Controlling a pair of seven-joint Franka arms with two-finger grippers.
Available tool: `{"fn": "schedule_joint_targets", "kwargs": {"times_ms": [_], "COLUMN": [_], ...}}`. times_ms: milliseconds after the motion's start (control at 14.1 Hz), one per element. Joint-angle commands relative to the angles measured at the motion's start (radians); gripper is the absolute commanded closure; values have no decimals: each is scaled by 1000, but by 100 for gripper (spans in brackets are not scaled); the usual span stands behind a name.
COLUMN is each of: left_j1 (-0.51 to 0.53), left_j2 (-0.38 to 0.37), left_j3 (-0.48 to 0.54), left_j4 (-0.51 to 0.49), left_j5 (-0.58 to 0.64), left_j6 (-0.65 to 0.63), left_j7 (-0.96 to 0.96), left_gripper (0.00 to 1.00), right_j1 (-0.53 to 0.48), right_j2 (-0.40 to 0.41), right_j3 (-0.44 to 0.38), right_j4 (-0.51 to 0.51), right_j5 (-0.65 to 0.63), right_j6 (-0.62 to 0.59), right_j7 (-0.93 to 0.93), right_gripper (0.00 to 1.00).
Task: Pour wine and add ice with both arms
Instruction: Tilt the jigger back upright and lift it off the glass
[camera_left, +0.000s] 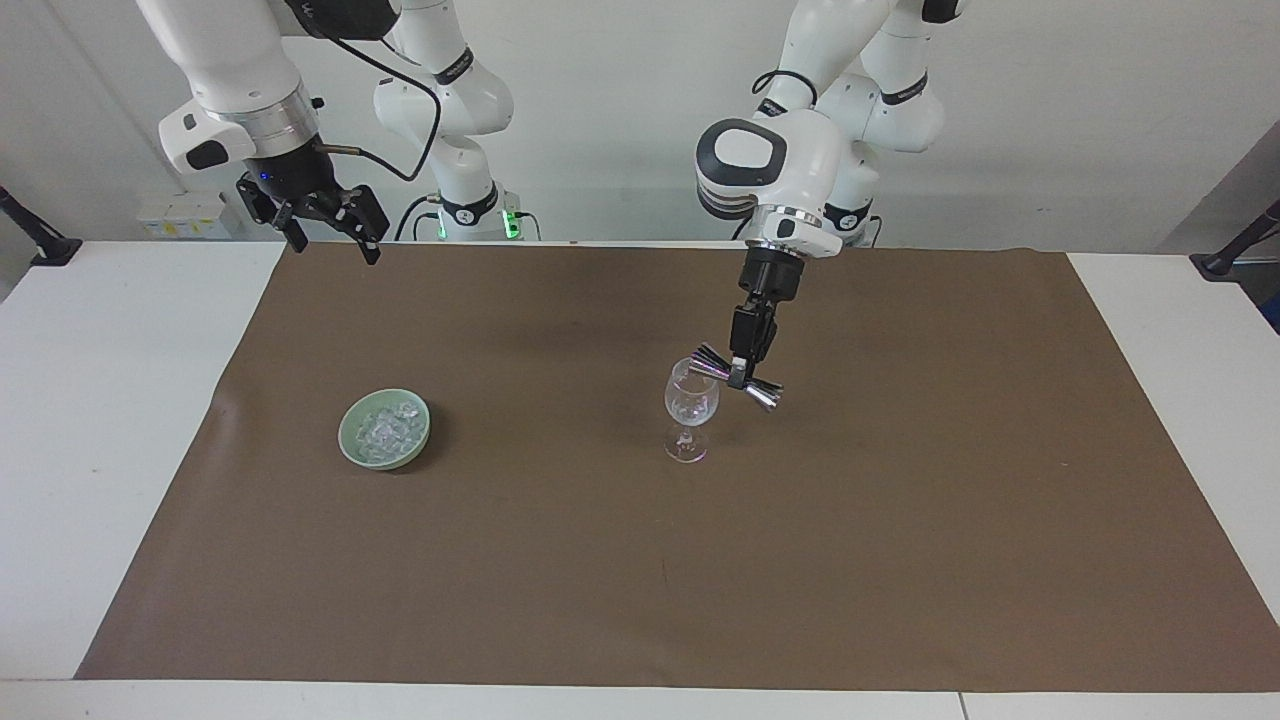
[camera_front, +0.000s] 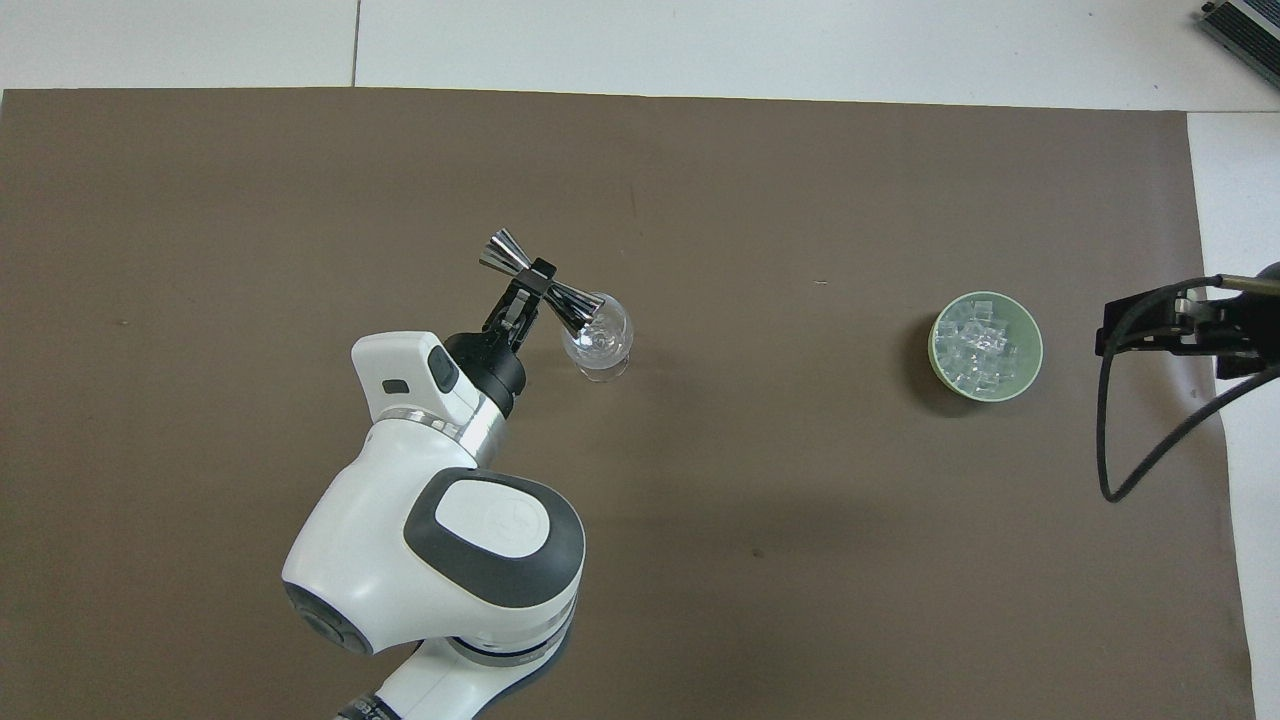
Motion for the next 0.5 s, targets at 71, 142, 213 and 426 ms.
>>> {"fn": "schedule_joint_targets", "kwargs": {"times_ms": [71, 142, 213, 426], "left_j1": [-24, -24, -24, -24], "left_j2": [19, 19, 19, 19], "left_j3": [16, 16, 16, 16], "left_j4": [25, 25, 25, 24], "left_j5": [21, 22, 24, 24], "left_j6": [28, 28, 28, 28], "left_j7": [44, 47, 47, 47], "left_gripper": [100, 100, 100, 100], "right_j1": [-7, -7, -7, -7], "right_j2": [-16, -16, -16, -16], "right_j3": [4, 3, 4, 4], "right_j4": [-12, -12, -12, -12], "right_j5": [13, 13, 13, 13], "right_j6": [-13, -11, -11, -11], "right_j7": [-26, -26, -26, -26], "right_gripper": [0, 0, 0, 0]}}
